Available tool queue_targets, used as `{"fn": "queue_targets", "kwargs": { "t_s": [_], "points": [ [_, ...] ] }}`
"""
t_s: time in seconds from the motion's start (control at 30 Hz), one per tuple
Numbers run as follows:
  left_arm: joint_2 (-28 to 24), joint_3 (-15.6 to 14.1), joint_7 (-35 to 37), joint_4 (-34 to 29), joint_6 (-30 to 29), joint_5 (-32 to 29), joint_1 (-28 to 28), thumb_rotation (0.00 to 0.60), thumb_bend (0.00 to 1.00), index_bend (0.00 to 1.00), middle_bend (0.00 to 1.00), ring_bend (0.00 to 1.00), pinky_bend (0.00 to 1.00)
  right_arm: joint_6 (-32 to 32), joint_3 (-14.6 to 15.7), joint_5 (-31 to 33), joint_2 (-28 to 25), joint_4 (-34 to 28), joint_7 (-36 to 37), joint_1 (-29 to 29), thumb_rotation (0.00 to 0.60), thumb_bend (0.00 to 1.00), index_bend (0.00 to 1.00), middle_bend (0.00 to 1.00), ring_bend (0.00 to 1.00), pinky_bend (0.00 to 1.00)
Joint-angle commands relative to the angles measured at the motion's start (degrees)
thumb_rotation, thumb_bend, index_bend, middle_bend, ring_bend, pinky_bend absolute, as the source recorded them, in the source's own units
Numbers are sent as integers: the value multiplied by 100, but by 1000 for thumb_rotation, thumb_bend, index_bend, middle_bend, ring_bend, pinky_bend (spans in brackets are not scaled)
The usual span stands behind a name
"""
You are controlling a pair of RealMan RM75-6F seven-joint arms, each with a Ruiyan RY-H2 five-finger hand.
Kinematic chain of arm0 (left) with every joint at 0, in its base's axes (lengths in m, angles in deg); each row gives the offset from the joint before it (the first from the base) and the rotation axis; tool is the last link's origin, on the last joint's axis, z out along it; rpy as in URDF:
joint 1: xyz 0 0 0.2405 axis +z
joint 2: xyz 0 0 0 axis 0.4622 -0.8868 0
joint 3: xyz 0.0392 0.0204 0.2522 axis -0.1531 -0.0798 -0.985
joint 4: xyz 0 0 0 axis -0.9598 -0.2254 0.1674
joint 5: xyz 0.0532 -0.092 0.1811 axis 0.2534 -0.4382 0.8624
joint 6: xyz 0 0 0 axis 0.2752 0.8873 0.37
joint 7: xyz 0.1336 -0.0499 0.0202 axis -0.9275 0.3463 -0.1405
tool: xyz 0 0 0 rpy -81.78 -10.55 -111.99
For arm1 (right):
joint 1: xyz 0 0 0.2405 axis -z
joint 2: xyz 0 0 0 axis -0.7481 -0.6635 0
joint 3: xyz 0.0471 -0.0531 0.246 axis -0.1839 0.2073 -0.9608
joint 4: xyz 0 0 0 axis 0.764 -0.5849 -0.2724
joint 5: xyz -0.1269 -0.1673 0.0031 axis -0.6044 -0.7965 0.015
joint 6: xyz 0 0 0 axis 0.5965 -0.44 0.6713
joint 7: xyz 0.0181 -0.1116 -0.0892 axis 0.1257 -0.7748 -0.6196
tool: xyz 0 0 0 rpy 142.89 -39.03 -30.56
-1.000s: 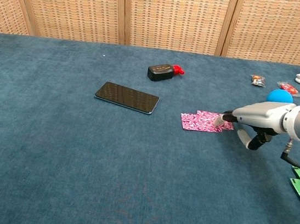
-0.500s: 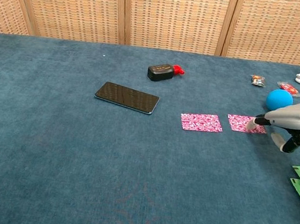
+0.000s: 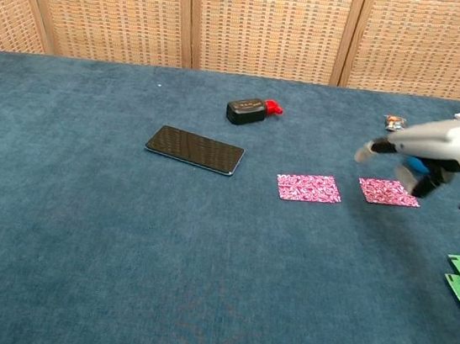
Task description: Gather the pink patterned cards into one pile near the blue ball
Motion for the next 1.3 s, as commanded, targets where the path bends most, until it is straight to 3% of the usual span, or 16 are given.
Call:
{"fn": "queue_targets", "kwargs": {
  "t_s": [0.03,0.2,0.47,0.73,1.3],
  "points": [
    [-5,5,18,4,-5,-13,4,600,0,0,0,0,0,-96,-146,16,175,-76,-23,-174,600,1000,133,114,62,116],
    [-17,6,96,43,30,-42,0,600,0,0,0,0,0,-192,-110,353,663,228,-248,-377,600,1000,134,114,68,116],
    [-25,6,163,74,24,-44,8,600,0,0,0,0,0,-247,5,432,986,521,-331,-430,600,1000,133,116,69,116],
    [-8,-15,81,37,13,4,2,600,0,0,0,0,0,-476,171,173,823,387,-222,-389,600,1000,140,131,78,132],
    [19,-22,-37,-13,15,-14,-8,600,0,0,0,0,0,-675,675,-1095,289,-440,-23,-172,600,1000,154,143,87,147]
  ]
}}
